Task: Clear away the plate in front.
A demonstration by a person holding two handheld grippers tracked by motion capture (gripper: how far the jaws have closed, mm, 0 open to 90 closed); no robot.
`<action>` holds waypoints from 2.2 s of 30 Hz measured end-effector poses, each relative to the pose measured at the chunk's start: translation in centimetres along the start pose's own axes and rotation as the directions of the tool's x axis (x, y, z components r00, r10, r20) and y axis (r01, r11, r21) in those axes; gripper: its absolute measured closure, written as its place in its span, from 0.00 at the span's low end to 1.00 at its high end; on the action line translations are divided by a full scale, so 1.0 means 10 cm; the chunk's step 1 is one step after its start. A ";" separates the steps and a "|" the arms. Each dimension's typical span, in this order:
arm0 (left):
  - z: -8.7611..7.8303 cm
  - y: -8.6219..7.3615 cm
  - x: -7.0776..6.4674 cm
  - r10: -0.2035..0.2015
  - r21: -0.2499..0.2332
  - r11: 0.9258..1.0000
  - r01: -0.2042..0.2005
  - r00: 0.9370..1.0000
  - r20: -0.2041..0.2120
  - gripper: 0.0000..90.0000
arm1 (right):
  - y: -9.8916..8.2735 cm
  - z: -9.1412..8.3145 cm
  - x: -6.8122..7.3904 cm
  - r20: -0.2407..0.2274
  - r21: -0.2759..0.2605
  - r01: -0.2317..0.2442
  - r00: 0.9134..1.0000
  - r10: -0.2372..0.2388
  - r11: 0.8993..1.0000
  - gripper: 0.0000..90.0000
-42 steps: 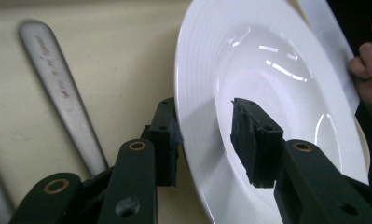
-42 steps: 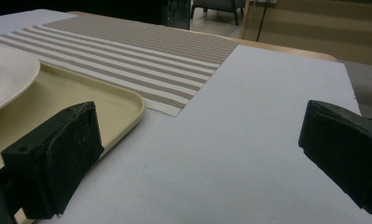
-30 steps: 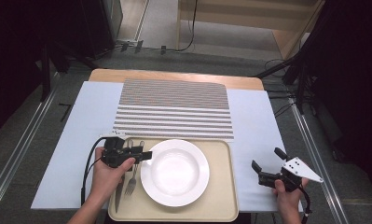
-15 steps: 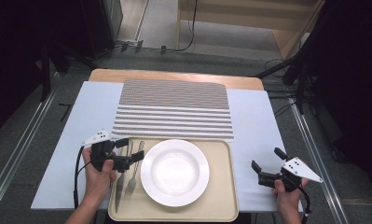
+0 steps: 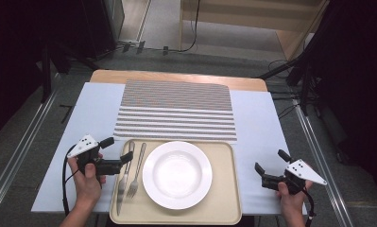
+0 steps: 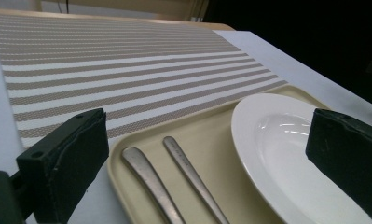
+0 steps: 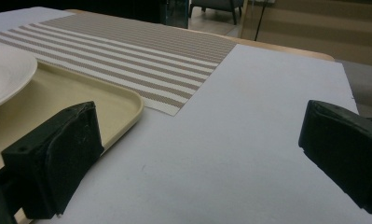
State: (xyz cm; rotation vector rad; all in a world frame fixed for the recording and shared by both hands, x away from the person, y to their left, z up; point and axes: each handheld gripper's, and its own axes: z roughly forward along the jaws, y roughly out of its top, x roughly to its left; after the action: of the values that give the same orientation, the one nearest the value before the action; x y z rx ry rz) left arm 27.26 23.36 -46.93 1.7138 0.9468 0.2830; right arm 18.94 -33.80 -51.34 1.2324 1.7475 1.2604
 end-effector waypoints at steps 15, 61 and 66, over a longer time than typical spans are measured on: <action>-0.24 -0.08 0.21 0.018 -0.041 0.999 -0.022 0.995 -0.097 0.00 | 0.00 0.00 0.00 0.001 0.000 0.001 1.000 -0.001 1.000 0.00; -0.63 -0.24 0.57 -0.006 -0.058 0.998 -0.007 0.974 -0.226 0.00 | 0.00 -0.01 -0.01 -0.011 -0.006 -0.004 1.000 0.004 1.000 0.00; -0.63 -0.25 0.57 -0.010 -0.062 0.998 -0.004 0.973 -0.229 0.00 | 0.00 -0.01 -0.02 -0.009 -0.008 -0.007 1.000 0.007 1.000 0.00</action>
State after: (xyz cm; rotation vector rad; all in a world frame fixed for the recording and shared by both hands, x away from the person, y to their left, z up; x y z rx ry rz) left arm 26.05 32.04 -48.33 1.6466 1.0961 0.5119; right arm 18.93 -34.00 -51.36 1.2315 1.7448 1.2778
